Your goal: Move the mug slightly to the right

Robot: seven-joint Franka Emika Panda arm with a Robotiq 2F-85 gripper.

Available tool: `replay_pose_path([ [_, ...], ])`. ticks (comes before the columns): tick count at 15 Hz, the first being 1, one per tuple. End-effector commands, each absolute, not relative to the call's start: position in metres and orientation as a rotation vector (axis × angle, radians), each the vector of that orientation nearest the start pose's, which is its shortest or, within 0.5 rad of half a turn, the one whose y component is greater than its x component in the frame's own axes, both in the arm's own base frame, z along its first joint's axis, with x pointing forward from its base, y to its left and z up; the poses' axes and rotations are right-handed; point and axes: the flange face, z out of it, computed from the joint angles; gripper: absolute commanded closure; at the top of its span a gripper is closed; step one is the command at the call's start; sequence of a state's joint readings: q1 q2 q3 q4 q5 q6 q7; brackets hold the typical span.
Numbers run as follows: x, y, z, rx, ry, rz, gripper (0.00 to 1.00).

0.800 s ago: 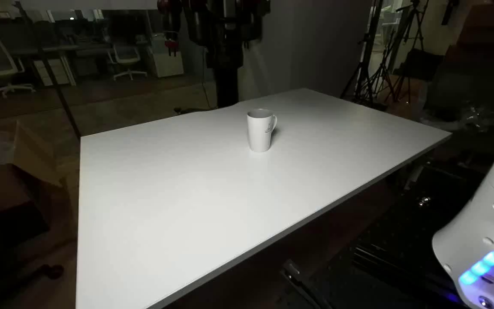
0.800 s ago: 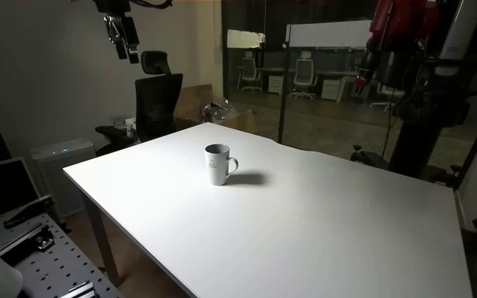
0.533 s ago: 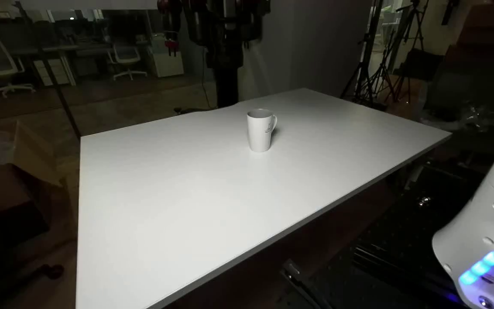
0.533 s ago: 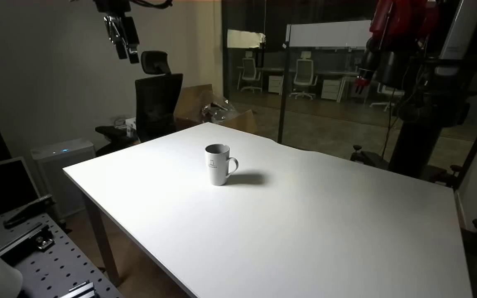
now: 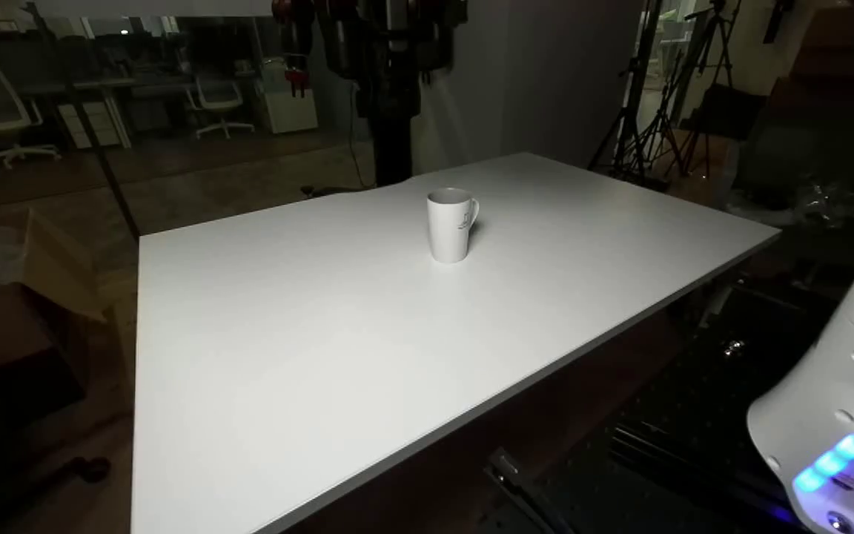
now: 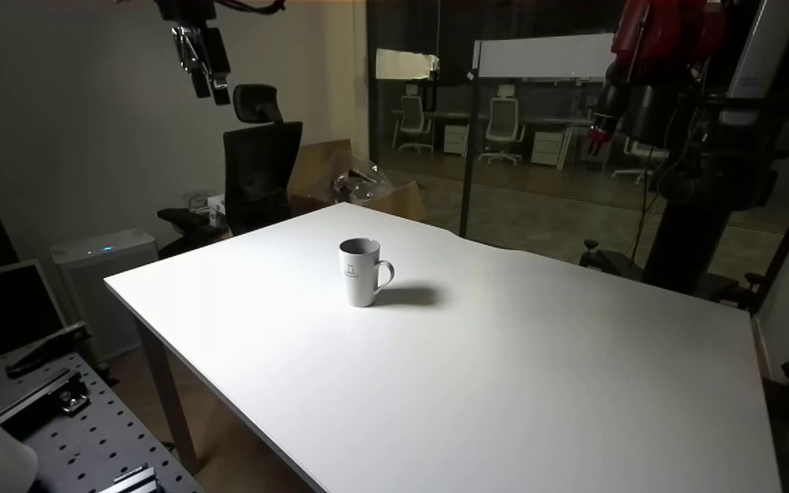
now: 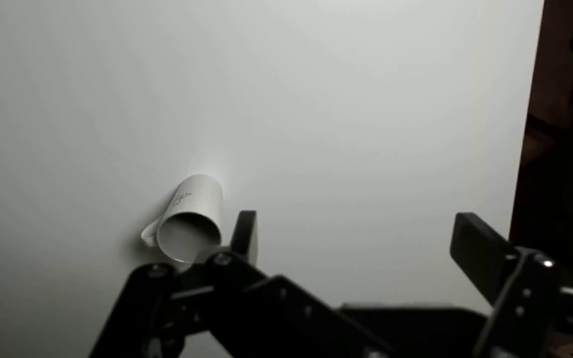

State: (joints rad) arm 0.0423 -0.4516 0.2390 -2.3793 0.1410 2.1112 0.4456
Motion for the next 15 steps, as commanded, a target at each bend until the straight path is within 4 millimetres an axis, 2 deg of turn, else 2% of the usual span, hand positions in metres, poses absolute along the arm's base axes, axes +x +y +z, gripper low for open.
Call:
replay_pose_path([
  [1,0.413,0.134,0.502,-3.028,0.366,-0.237,0.0],
  [3,0.413,0.134,0.502,-3.028,0.366,-0.237,0.0],
  [6,0.429,0.127,0.505,-2.983,0.471,-0.487,0.0],
  [8,0.451,0.11,0.503,-2.947,0.501,-0.662,0.0],
  [10,0.476,0.082,0.489,-2.906,0.619,-0.752,0.0],
  [12,0.496,0.052,0.463,-2.89,0.762,-0.603,0.0],
  [15,0.513,0.013,0.425,-2.897,0.9,-0.392,0.0],
])
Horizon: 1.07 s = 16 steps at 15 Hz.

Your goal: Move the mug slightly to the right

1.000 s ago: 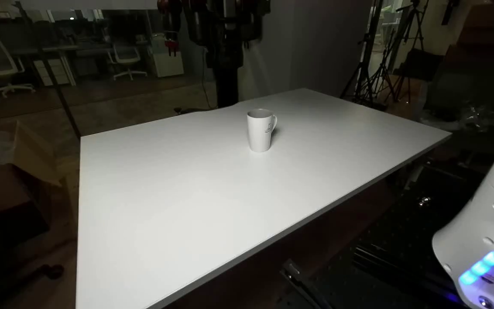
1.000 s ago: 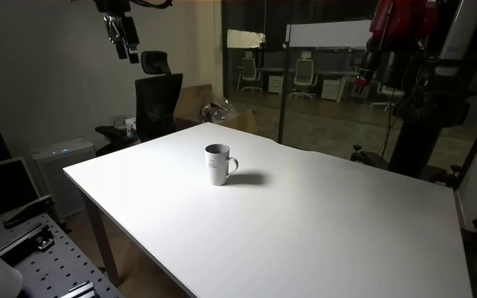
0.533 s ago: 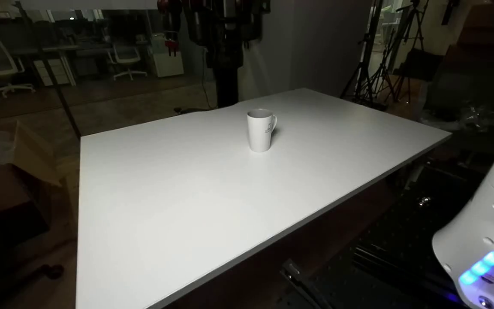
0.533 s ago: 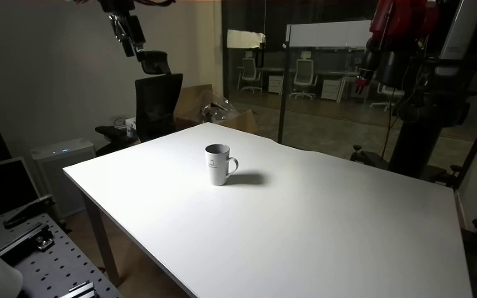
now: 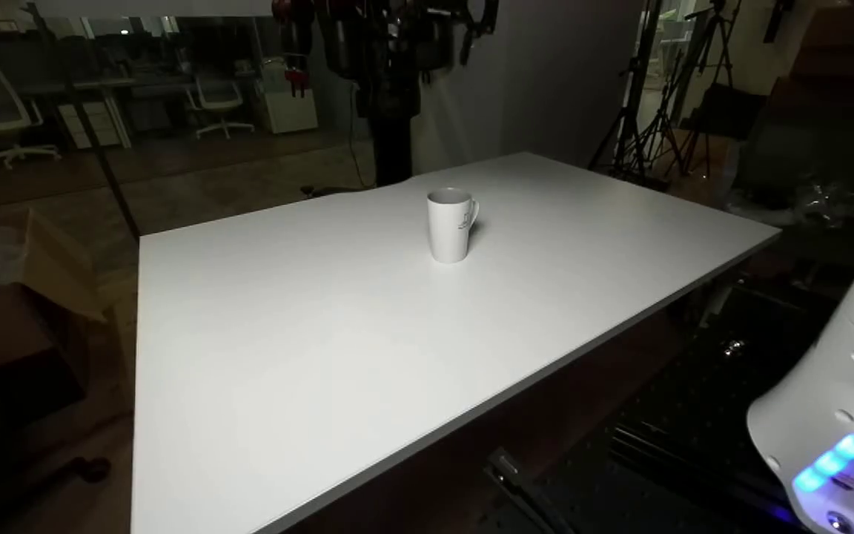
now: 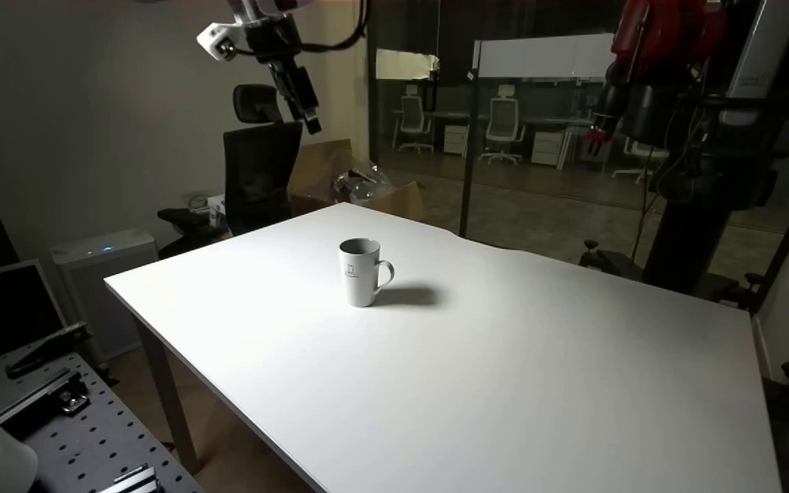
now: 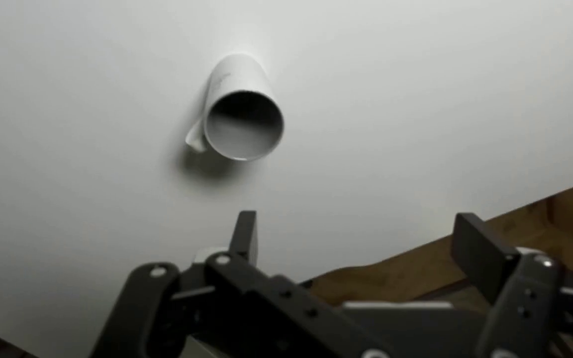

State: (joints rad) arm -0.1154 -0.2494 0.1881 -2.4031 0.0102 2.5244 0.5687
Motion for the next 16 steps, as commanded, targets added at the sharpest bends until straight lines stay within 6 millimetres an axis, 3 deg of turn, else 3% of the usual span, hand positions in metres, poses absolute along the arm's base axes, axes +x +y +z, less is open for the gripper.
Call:
replay_pose_path([
  [1,0.518,0.001,0.414,-2.899,0.966,-0.336,0.0],
  [2,0.521,-0.009,0.409,-2.898,1.026,-0.322,0.0],
  [3,0.505,0.0,0.411,-2.917,0.902,-0.371,0.0],
  [5,0.514,-0.013,0.401,-2.912,0.961,-0.331,0.0],
  [7,0.517,-0.014,0.4,-2.908,0.973,-0.325,0.0],
  [8,0.525,-0.019,0.398,-2.909,1.046,-0.333,0.0],
  [13,0.562,-0.058,0.36,-2.953,1.09,-0.085,0.0],
  [16,0.591,-0.07,0.325,-2.966,1.081,0.107,0.0],
])
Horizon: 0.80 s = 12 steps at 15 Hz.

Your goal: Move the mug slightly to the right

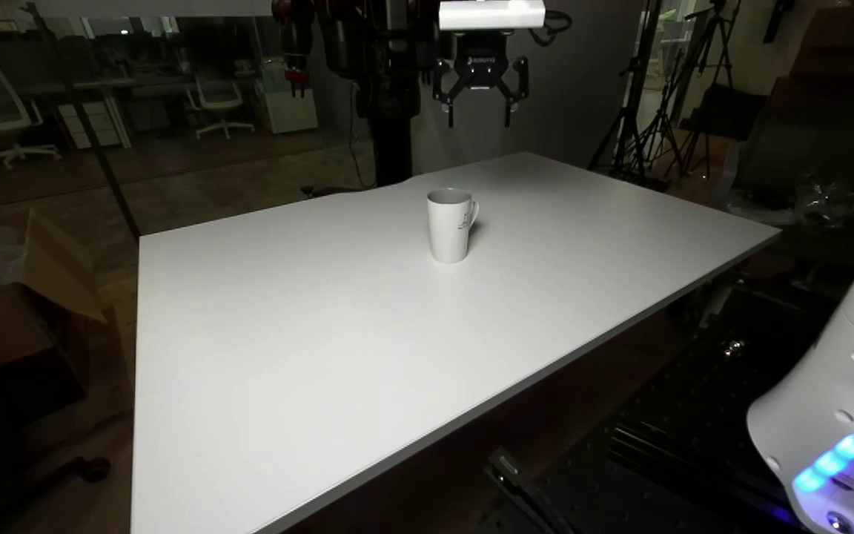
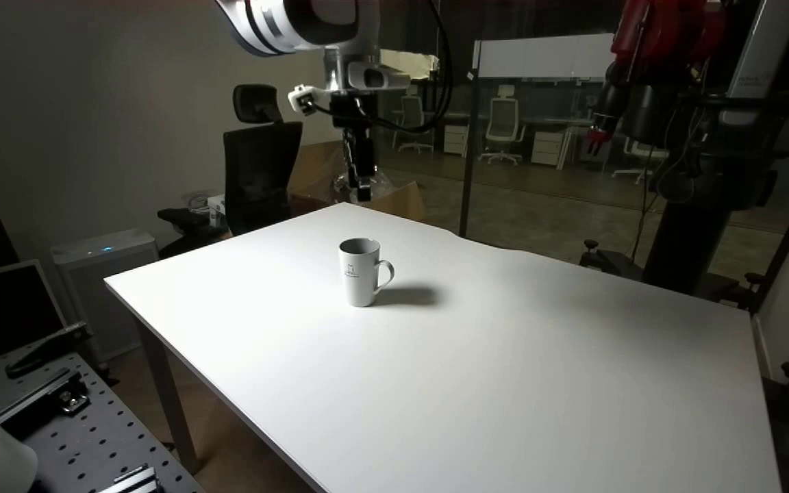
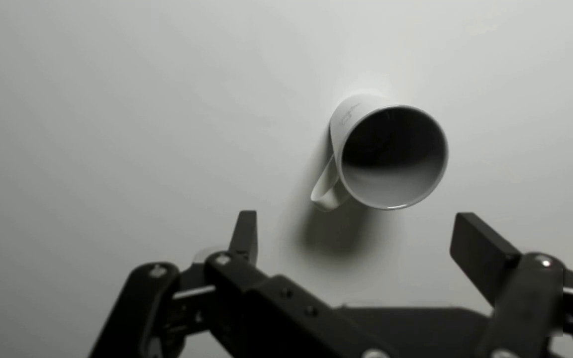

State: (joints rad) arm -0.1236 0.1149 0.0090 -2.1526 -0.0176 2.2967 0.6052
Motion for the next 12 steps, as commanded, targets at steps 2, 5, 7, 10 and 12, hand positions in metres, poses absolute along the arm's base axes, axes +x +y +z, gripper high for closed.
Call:
replay_pose_path([
  [2,0.609,-0.06,0.305,-2.991,1.038,0.2,0.0],
  [5,0.64,-0.03,0.288,-3.054,0.969,0.215,0.0],
  [7,0.624,-0.034,0.284,-3.033,0.961,0.21,0.0],
  [10,0.636,-0.024,0.279,-3.048,0.936,0.213,0.0],
  [12,0.639,-0.023,0.276,-3.056,0.934,0.198,0.0],
])
